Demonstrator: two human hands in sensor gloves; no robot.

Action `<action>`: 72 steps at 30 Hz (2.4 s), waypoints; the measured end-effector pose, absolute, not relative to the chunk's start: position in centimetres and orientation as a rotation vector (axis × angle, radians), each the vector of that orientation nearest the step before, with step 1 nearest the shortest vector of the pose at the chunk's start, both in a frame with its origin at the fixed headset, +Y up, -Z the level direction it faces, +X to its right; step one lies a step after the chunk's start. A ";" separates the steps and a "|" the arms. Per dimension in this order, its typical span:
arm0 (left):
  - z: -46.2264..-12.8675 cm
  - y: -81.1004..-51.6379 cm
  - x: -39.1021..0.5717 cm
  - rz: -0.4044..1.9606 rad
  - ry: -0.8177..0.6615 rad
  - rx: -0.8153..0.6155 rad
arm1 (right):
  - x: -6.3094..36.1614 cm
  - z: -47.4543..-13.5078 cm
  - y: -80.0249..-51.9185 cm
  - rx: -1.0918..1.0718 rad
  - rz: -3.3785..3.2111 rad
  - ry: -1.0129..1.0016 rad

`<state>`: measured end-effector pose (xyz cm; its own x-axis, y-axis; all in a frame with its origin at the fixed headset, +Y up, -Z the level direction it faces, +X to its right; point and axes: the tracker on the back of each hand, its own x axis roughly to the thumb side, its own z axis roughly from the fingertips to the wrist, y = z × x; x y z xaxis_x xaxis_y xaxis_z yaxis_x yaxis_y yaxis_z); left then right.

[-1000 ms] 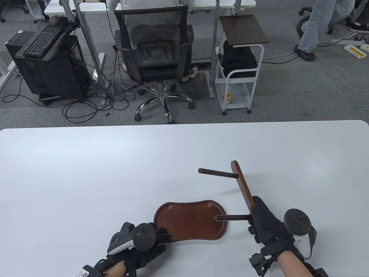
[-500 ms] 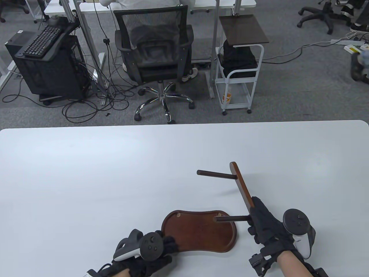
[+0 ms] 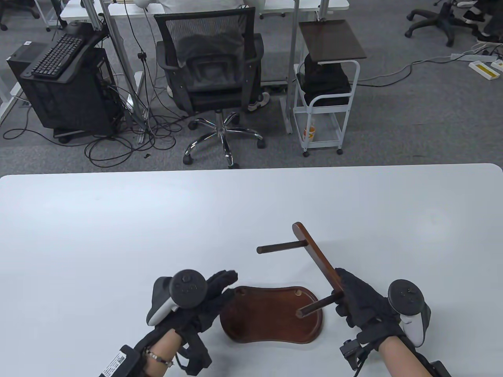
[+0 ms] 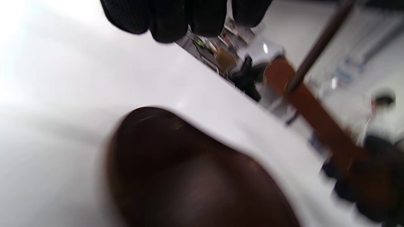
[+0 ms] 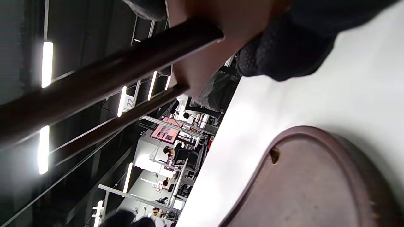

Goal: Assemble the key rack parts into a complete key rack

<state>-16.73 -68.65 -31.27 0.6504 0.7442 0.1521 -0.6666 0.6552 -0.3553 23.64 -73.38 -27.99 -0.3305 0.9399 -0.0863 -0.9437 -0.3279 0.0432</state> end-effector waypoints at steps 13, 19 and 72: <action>-33.9 -72.0 -16.0 1.631 -0.155 -0.763 | 21.3 -31.9 -70.3 0.098 1.959 0.037; -34.2 -73.3 -15.9 1.665 -0.178 -0.827 | 20.2 -32.5 -70.8 0.159 2.011 0.071; -33.7 -73.0 -15.1 1.715 -0.262 -0.743 | 21.4 -31.6 -71.7 0.132 1.977 0.057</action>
